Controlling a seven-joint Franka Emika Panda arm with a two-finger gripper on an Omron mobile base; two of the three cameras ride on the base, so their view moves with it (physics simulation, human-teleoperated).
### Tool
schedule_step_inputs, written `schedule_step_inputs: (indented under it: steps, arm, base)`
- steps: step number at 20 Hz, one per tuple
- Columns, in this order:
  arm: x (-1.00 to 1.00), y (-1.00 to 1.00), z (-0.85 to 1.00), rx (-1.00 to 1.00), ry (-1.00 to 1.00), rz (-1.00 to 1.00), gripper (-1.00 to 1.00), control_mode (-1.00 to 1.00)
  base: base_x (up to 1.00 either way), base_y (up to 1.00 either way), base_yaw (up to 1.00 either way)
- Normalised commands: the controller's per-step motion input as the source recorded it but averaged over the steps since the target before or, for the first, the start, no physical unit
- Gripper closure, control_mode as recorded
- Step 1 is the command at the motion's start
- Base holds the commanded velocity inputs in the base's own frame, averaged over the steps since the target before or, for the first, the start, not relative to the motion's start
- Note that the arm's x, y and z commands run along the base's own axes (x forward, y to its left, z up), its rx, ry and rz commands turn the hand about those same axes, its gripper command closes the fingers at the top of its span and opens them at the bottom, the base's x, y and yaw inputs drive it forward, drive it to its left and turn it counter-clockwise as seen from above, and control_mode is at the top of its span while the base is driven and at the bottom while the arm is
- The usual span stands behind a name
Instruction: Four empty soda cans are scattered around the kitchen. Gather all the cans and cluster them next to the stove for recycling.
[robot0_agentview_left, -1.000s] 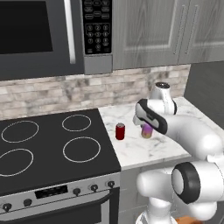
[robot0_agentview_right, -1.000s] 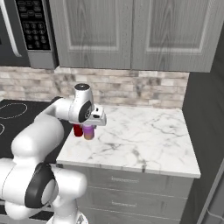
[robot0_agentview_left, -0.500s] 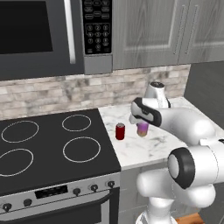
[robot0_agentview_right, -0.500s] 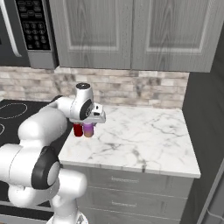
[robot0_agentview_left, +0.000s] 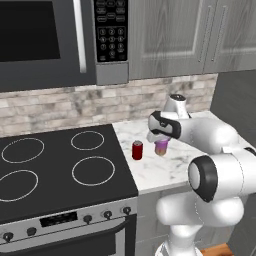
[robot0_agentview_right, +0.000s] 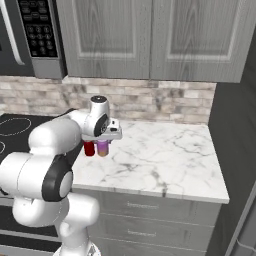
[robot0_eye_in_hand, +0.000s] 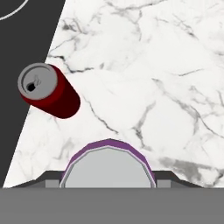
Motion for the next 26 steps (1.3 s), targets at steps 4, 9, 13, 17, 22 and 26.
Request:
schedule_step_inputs:
  steps: [4, 9, 13, 17, 22, 26]
  arm:
    - [0.19, 0.01, -0.14, 0.0, 0.0, 0.07, 1.0, -1.0]
    - [0.11, 0.11, -0.12, 0.0, 0.0, 0.06, 1.0, -1.0]
    - [0.12, 0.15, -0.1, 0.0, 0.0, 0.06, 1.0, -1.0]
    - [0.13, 0.02, -0.1, 0.0, 0.0, 0.05, 1.0, -1.0]
    - [0.16, 0.05, -0.13, 0.0, 0.0, 0.04, 1.0, -1.0]
    - [0.19, 0.14, -0.13, 0.0, 0.0, 0.04, 1.0, -1.0]
  base:
    - [0.0, 0.0, 0.0]
    - [0.0, 0.0, 0.0]
    - [0.0, 0.0, 0.0]
    - [0.0, 0.0, 0.0]
    - [0.0, 0.0, 0.0]
    - [0.0, 0.0, 0.0]
